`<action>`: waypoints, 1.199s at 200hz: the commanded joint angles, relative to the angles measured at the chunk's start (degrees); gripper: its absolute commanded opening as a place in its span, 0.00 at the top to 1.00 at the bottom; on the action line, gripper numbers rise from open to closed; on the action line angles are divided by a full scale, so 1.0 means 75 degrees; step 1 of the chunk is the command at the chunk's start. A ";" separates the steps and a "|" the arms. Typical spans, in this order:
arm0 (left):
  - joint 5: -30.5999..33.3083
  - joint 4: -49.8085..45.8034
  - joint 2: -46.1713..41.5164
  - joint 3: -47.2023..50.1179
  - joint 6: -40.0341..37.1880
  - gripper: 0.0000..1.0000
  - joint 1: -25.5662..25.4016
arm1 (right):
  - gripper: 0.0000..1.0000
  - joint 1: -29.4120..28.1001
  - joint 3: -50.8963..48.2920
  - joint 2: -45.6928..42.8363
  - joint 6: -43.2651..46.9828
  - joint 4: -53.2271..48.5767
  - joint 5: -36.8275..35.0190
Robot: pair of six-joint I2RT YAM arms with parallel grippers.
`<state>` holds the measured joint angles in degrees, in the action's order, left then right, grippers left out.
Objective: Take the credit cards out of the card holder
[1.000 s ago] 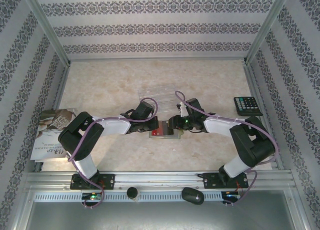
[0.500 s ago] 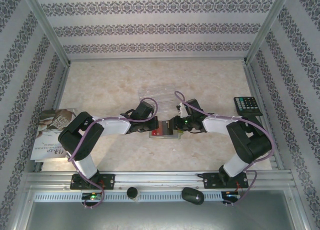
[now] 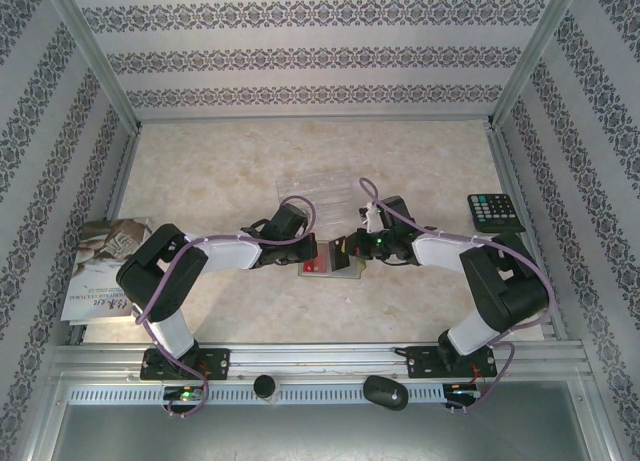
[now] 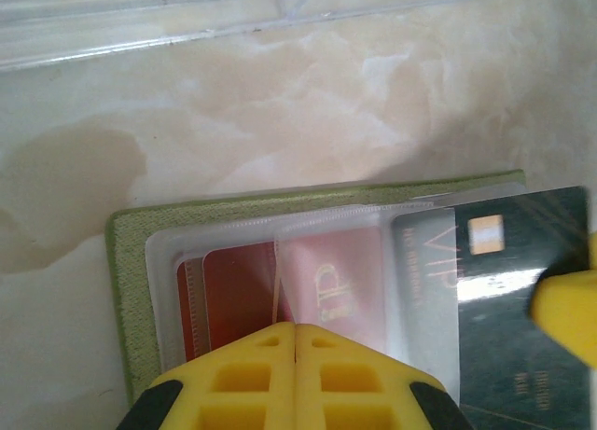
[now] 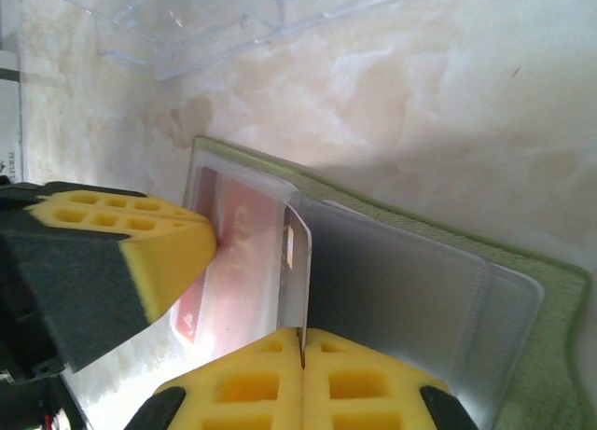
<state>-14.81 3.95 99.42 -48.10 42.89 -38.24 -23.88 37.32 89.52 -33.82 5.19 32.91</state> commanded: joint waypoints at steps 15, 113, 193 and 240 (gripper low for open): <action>-0.0094 -0.0469 -0.0111 0.0249 -0.0071 1.00 0.0058 | 1.00 0.0140 -0.0005 -0.0838 0.0987 -0.1120 -0.0596; -0.0565 -0.0563 -0.1708 0.0104 -0.0656 0.56 0.0236 | 1.00 0.0116 0.1563 -0.1876 0.2606 -0.2541 -0.0237; -0.0626 -0.0674 -0.3948 0.1001 -0.0675 0.42 0.0845 | 1.00 0.0067 0.4571 -0.0832 0.5237 -0.4852 -0.0719; -0.0014 -0.1738 -0.4558 0.1045 -0.0366 0.36 0.1355 | 1.00 -0.0084 0.6746 0.0557 0.7288 -0.6060 -0.1399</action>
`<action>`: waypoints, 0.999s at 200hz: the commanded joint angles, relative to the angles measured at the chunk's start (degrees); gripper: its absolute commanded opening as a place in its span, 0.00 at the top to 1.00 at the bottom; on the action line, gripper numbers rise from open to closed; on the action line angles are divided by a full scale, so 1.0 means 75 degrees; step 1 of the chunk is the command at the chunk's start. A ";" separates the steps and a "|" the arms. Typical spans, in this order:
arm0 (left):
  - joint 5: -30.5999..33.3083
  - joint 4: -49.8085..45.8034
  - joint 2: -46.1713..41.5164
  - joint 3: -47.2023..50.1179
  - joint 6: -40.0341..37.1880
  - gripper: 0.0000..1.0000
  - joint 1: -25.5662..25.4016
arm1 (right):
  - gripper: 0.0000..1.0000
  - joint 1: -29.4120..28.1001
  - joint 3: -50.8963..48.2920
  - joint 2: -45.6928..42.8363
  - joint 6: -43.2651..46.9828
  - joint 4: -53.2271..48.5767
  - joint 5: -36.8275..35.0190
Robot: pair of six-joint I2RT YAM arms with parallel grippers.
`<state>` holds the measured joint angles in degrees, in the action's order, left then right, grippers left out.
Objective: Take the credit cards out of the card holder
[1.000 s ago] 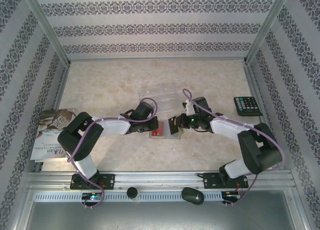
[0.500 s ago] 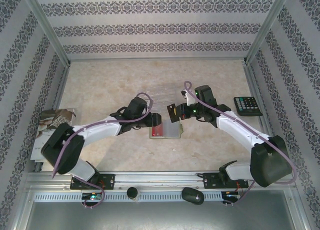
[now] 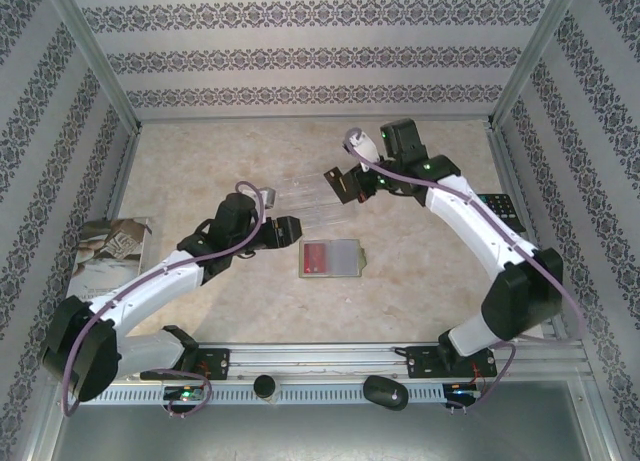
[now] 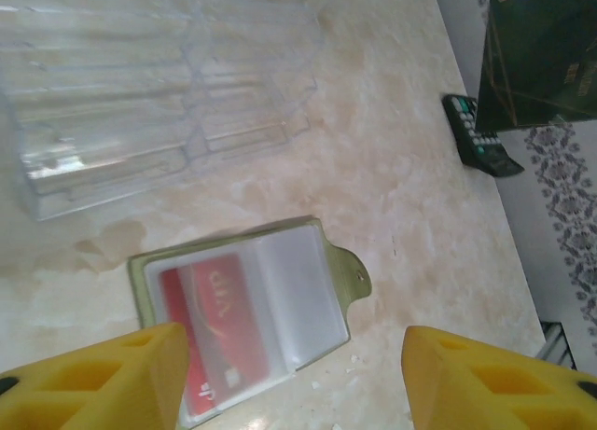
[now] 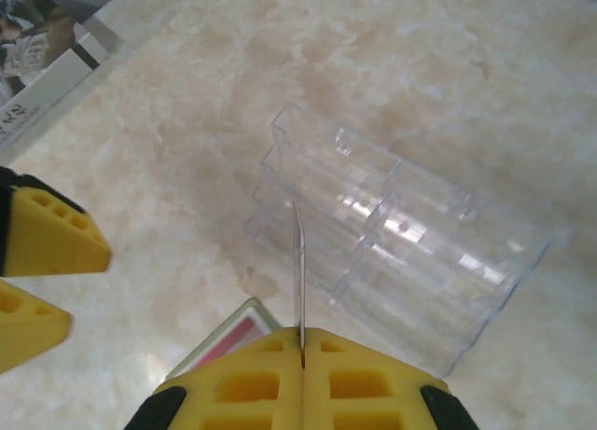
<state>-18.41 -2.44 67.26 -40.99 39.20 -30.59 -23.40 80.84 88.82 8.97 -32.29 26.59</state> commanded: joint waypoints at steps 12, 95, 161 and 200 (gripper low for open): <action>0.0706 -0.1260 -0.0323 0.0052 0.0189 0.34 0.0543 | 1.00 -0.0350 0.1378 0.0977 0.2075 -0.1212 -0.0970; 0.1341 -0.1318 0.0901 -0.0520 0.0460 0.38 0.1894 | 1.00 -0.1416 0.3484 0.2662 0.4029 -0.1433 -0.1185; 0.1630 -0.1027 0.2971 -0.2138 0.0081 0.39 0.2495 | 1.00 -0.1770 0.4543 0.3815 0.4998 -0.1495 -0.2122; 0.1412 -0.1163 0.3779 -0.2795 -0.0091 0.38 0.2672 | 1.00 -0.1795 0.4660 0.4132 0.5408 -0.1498 -0.2464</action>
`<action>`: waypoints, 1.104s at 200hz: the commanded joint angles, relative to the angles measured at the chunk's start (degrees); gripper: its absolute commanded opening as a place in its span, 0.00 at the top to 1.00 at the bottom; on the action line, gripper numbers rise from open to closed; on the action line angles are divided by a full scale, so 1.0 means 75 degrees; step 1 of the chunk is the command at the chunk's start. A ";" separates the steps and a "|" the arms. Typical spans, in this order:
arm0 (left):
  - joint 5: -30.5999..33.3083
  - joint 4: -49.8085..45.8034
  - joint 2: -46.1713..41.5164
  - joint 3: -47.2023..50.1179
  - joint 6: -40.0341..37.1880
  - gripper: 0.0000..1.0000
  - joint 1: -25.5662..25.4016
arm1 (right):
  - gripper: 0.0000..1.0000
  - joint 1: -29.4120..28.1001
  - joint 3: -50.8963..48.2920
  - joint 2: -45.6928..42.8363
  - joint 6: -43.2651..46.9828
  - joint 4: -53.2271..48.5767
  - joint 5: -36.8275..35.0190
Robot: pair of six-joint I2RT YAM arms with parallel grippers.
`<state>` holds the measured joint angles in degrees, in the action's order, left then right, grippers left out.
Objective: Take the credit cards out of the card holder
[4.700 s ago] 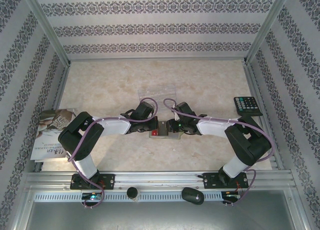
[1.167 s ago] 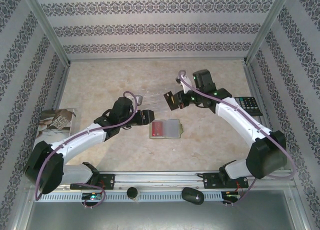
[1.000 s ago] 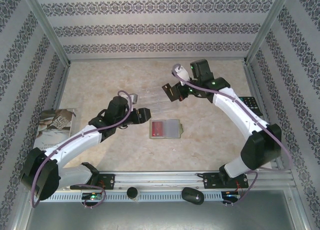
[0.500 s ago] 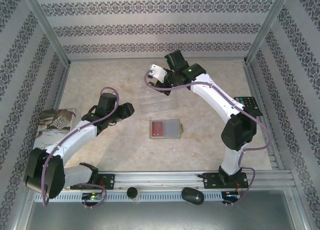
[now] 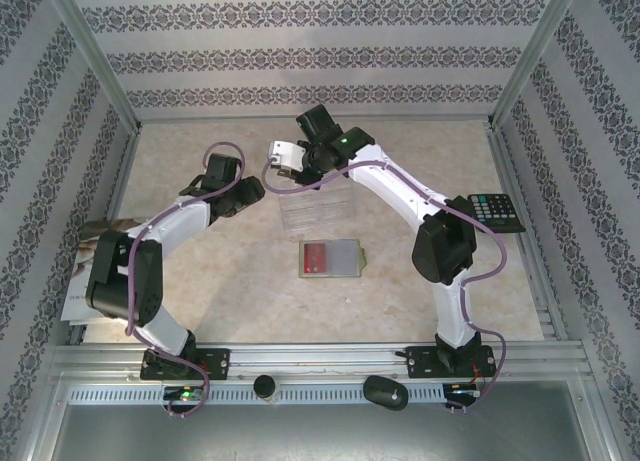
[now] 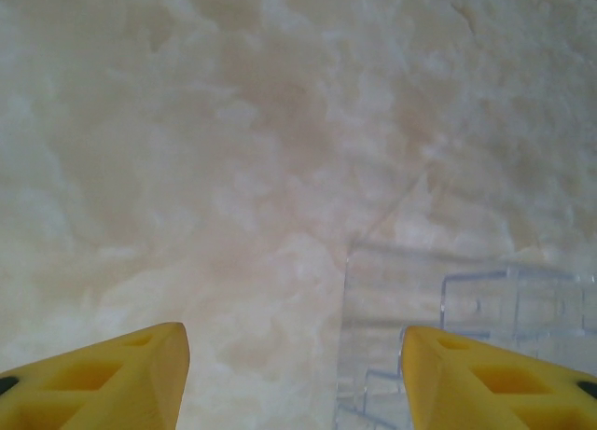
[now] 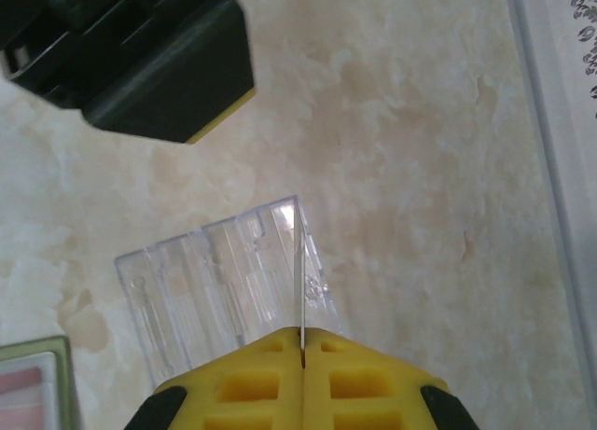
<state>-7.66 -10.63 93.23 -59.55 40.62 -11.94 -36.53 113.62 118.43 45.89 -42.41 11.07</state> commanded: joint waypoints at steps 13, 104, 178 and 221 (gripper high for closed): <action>-0.0066 -0.0114 0.0444 -0.0420 -0.0285 0.38 0.0223 | 1.00 -0.0051 0.0353 0.0294 0.0578 -0.0126 -0.0428; -0.0387 -0.0150 0.0737 -0.0610 -0.0400 0.38 0.0269 | 1.00 -0.0070 0.0602 0.0819 0.0843 0.0015 -0.0536; -0.0537 -0.0014 0.0764 -0.0498 -0.0274 0.39 0.0270 | 1.00 -0.0116 0.0482 0.0929 0.0937 0.0198 -0.0706; -0.0568 -0.0004 0.0742 -0.0486 -0.0275 0.39 0.0282 | 1.00 -0.0192 0.0277 0.0931 0.0963 0.0270 -0.0706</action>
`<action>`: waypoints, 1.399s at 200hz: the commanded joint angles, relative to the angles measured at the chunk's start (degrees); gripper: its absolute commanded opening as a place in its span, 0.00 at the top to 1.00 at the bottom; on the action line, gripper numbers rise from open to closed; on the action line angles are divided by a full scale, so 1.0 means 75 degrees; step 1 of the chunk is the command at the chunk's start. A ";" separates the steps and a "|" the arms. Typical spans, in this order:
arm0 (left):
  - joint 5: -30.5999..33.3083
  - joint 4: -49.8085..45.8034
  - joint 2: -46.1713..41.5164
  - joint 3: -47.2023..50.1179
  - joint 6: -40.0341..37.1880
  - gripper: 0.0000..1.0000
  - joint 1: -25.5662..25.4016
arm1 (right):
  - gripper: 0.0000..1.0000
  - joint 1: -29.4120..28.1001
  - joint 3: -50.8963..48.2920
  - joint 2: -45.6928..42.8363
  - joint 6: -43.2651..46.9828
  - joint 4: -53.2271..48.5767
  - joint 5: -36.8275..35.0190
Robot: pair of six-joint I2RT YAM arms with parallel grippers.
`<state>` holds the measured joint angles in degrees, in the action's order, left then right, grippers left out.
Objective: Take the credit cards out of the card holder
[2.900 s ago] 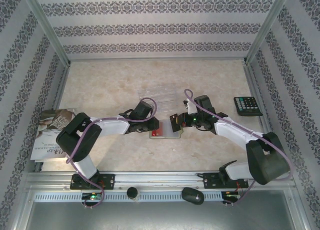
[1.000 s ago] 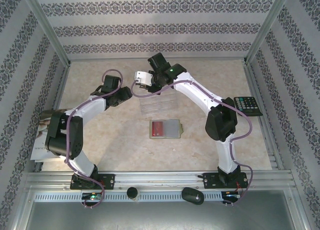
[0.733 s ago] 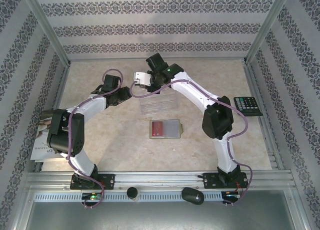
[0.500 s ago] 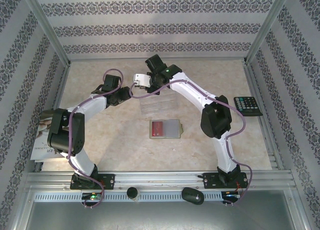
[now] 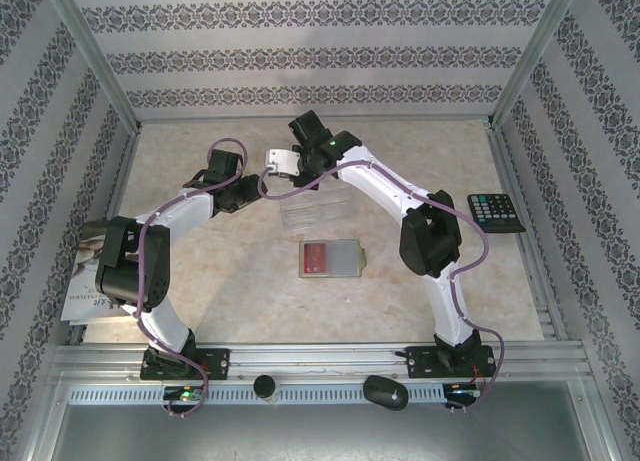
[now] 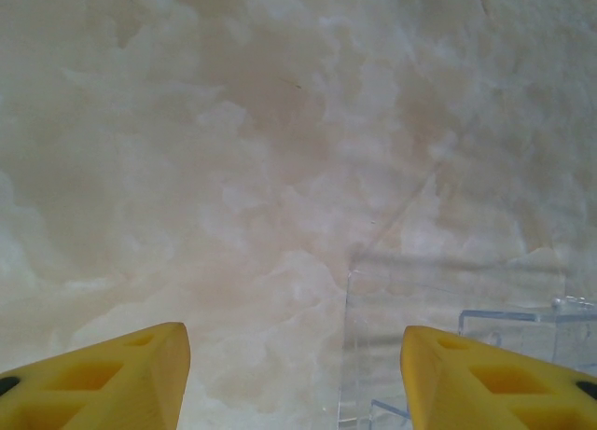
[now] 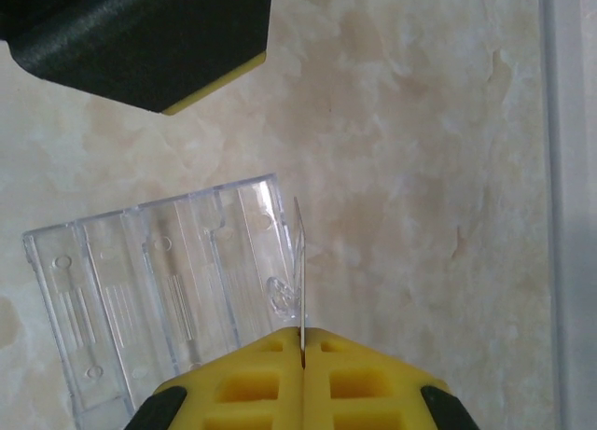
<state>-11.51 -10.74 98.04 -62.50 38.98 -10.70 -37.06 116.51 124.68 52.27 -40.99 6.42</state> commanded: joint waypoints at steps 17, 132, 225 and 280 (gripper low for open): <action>-0.0048 0.0009 0.0101 -0.0083 -0.0059 0.39 0.0114 | 1.00 -0.0152 -0.0250 0.0078 0.0146 0.0131 -0.0139; -0.0115 0.0029 0.0019 -0.0052 -0.0037 0.39 0.0127 | 0.88 -0.0177 -0.0664 -0.0056 0.0054 0.0760 -0.0614; -0.0169 0.0049 -0.0104 0.0013 -0.0022 0.39 0.0132 | 0.68 -0.0131 -0.0677 0.0010 -0.0308 0.1640 -0.1165; -0.0181 0.0015 -0.0339 0.0124 -0.0041 0.39 0.0129 | 0.64 -0.0116 -0.0894 -0.0155 -0.0663 0.2289 -0.1196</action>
<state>-12.25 -10.74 97.97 -62.48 38.98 -10.39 -37.74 111.39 124.68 49.43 -27.81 -1.54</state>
